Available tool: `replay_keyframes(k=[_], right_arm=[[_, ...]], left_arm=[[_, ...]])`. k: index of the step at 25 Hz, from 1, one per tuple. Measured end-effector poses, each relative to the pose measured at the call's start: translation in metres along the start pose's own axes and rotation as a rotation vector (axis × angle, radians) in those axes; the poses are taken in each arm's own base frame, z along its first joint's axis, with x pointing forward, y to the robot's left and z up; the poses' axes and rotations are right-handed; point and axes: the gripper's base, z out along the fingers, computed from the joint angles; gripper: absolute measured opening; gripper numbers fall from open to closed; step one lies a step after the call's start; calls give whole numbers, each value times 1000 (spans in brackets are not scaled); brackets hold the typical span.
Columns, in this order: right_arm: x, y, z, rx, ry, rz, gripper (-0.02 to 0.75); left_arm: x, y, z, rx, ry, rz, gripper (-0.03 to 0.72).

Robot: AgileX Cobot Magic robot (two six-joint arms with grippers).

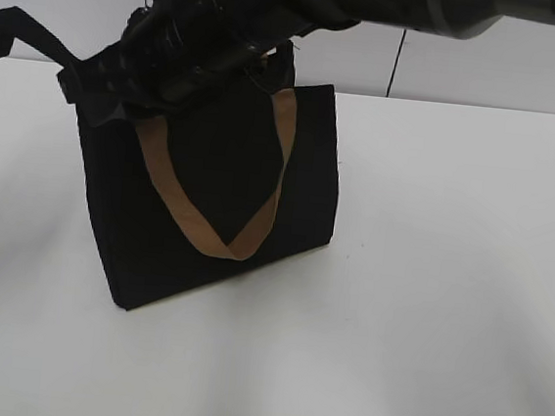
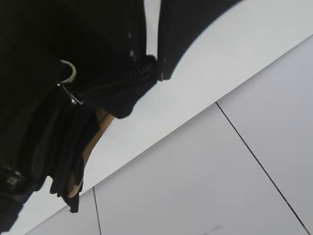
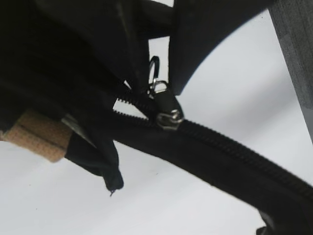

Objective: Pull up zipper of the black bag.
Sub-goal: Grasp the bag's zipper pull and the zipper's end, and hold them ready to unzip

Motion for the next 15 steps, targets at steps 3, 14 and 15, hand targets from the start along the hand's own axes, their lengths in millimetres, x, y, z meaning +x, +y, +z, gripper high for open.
replay_keyframes(k=[3,14,15], right_arm=[[0,0,0,3,-5,-1,51],[-5,4,-16,26,14,-78,51],[-6,3,-19,28,17,-82,51]], left_arm=[[0,0,0,-2,2,0,27],[5,6,0,-67,57,0,27],[5,6,0,-68,59,2,27]])
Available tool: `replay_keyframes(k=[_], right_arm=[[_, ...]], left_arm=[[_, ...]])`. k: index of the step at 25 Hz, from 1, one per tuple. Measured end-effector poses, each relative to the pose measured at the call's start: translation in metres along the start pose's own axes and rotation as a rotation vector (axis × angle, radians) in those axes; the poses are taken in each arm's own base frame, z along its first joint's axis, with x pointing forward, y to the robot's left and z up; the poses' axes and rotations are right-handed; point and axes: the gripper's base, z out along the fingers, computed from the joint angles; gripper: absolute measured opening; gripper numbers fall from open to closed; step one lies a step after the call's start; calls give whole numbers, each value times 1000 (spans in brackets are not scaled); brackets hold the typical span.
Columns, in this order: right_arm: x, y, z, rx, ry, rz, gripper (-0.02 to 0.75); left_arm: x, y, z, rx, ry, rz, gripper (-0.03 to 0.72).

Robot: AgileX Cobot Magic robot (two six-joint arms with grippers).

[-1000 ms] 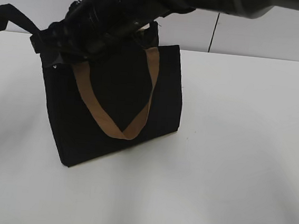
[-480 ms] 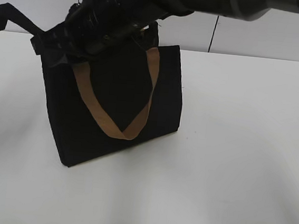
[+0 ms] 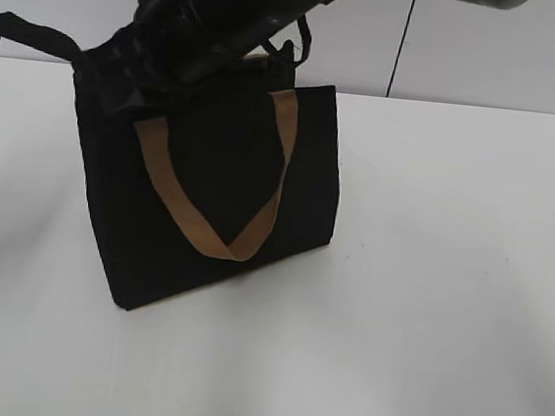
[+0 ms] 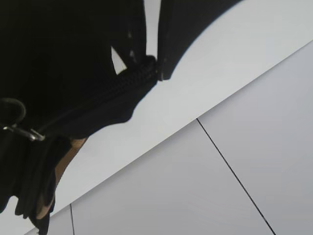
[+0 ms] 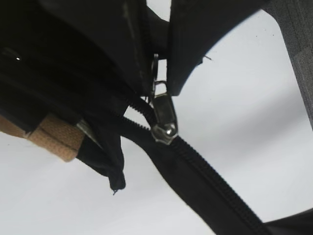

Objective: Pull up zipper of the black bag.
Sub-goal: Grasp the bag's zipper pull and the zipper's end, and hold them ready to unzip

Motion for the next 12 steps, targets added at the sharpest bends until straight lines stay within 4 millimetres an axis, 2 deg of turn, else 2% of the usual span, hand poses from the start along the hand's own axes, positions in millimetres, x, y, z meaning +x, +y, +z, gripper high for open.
replay_keyframes(k=[3,12], right_arm=[[-1,-4,-9,1,8,8,51],[7,-40,-25,12,63,102,50]], left_arm=[[1,0,1,-2,12,14,27],[21,-6,5,0,99,13,27]])
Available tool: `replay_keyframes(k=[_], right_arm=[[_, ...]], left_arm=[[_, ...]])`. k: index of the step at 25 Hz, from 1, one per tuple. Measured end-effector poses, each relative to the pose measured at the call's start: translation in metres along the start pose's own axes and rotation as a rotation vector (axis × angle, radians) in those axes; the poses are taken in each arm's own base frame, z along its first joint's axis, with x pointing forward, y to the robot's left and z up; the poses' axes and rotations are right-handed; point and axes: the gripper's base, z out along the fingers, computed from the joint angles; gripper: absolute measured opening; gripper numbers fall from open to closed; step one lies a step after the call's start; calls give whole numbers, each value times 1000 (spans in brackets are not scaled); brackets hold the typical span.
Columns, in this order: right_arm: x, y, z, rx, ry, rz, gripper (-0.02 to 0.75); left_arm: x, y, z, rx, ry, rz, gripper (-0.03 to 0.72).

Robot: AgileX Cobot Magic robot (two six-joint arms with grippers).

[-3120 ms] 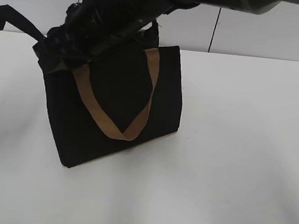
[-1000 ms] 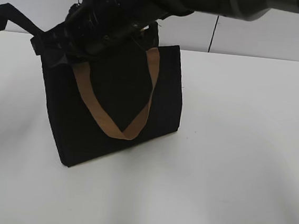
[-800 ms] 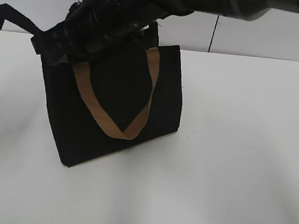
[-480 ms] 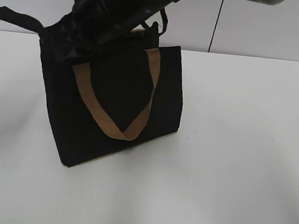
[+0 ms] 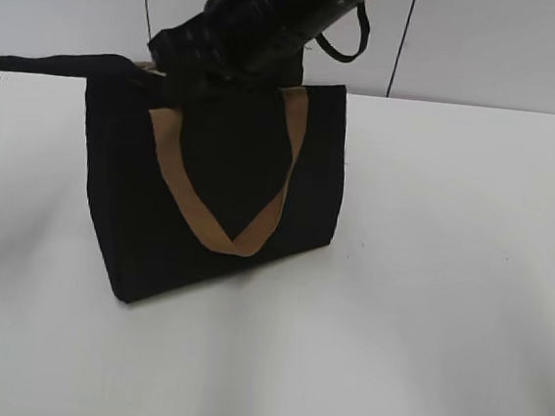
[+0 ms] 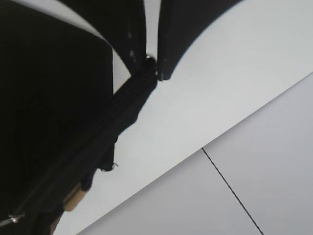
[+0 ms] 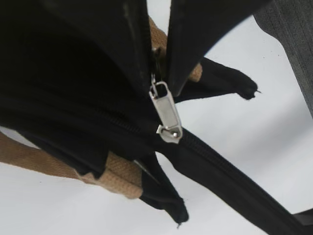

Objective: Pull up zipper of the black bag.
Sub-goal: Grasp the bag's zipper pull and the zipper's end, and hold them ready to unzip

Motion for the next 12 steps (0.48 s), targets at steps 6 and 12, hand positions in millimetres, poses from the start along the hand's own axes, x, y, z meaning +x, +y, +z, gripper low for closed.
replay_keyframes(k=[6,12], right_arm=[[2,-17,-7,14,9,33,46],[6,-40,-17,51,27,42,44]], left_arm=[[4,1,0,-23,29,0,27],[10,3,0,-62,73,-2,27]])
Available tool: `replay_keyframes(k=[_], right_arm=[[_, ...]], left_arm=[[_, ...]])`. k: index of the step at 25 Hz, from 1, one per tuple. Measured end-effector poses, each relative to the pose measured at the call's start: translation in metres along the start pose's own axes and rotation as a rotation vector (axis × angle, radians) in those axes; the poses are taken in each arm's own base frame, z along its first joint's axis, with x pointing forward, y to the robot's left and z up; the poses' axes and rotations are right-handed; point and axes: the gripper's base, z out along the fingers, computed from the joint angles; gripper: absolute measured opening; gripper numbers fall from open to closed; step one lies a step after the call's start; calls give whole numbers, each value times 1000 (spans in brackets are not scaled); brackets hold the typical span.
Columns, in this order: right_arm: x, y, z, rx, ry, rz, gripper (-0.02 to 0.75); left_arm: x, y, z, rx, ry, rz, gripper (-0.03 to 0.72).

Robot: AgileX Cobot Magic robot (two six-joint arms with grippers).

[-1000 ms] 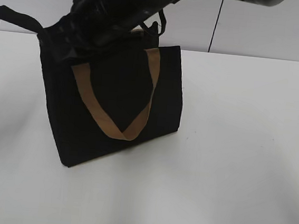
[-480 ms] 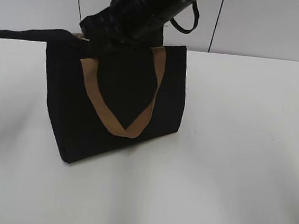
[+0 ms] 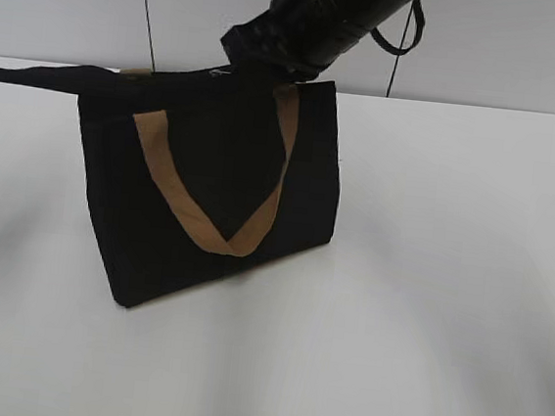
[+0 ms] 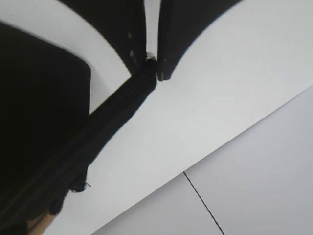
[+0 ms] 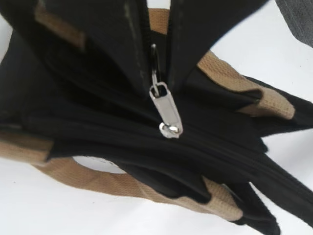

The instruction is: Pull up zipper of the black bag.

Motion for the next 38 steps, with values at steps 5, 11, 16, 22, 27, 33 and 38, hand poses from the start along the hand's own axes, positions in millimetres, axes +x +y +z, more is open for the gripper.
replay_keyframes(k=[5,11,16,22,27,33,38], right_arm=[[2,-29,-17,44,-13,34,43],[4,-56,-40,86,-37,81,-1],[7,-69,-49,148,-33,52,-15],[7,-70,-50,155,-29,41,-15],[3,-63,-62,157,-47,8,202],[1,-51,-80,138,-43,-9,447],[-2,-39,-102,136,-69,-30,464]], left_arm=[[1,1,0,-9,8,0,27],[0,0,0,-2,2,1,27],[1,2,0,-19,16,0,27],[0,1,0,-9,4,-16,27],[-5,-5,0,54,-54,-30,160],[-11,-9,-4,109,-105,-153,616],[-24,-14,-19,182,-198,-317,680]])
